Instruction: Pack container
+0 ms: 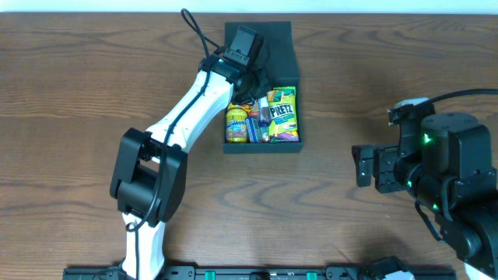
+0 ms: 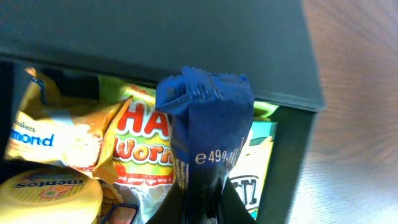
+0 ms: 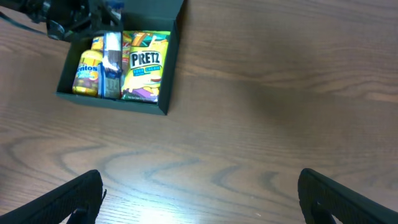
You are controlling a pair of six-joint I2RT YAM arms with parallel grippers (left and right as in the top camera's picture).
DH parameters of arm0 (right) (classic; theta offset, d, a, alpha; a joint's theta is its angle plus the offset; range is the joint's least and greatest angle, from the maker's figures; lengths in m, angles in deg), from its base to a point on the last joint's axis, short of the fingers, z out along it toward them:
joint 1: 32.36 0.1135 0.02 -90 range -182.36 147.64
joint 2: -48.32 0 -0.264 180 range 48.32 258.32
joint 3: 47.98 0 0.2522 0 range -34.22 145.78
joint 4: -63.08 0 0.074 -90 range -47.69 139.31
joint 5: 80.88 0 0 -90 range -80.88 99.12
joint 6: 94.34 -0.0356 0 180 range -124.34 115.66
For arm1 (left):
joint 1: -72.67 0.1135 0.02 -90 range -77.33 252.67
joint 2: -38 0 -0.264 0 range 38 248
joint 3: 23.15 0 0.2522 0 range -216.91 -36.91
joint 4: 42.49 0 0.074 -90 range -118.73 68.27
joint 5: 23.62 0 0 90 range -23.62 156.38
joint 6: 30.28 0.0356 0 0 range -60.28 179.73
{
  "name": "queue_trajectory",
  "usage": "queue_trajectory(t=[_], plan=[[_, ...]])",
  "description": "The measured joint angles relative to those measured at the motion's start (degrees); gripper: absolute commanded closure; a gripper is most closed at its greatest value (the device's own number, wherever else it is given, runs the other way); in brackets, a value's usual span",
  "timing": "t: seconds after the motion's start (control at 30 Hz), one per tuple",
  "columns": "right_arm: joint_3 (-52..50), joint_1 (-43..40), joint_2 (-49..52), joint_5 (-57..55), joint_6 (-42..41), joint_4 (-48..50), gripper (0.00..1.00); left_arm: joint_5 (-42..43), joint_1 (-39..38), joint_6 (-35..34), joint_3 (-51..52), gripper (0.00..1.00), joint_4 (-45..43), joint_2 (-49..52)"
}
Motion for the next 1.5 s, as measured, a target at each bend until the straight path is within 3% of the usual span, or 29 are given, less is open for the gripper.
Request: queue_trajectory(t=[0.27, 0.3, 0.37, 0.47, 0.83, 1.0, 1.23, 1.5], plan=[[0.00, 0.00, 0.00, 0.00, 0.00, 0.00, 0.01, 0.72, 0.00, -0.31, 0.00, 0.94, 2.43, 0.50], [0.00, 0.00, -0.02, 0.00, 0.02, 0.00, 0.01, 0.72, 0.00, -0.31, 0.00, 0.92, 2.45, 0.50], [0.00, 0.00, 0.00, 0.00, 0.00, 0.02, 0.01, 0.74, 0.00, -0.33, 0.00, 0.69, 2.54, 0.50], [0.00, 0.00, 0.00, 0.00, 0.00, 0.00, 0.01, 1.14, 0.00, -0.74, 0.00, 0.66, 2.45, 0.50], [0.00, 0.00, 0.00, 0.00, 0.00, 0.00, 0.01, 1.53, 1.81, -0.39, 0.00, 0.67, 2.32, 0.22], [0.00, 0.00, -0.02, 0.00, 0.00, 0.00, 0.01, 1.33, 5.27, 3.26, 0.00, 0.74, 2.27, -2.40], [0.00, 0.00, 0.00, 0.00, 0.00, 0.00, 0.01, -1.60, 13.99, 12.63, -0.42, 0.94, 2.27, -7.96], [0.00, 0.00, 0.00, 0.00, 0.00, 0.02, 0.01, -6.84, 23.54, 17.99, -0.42, 0.94, -0.87, -7.96]])
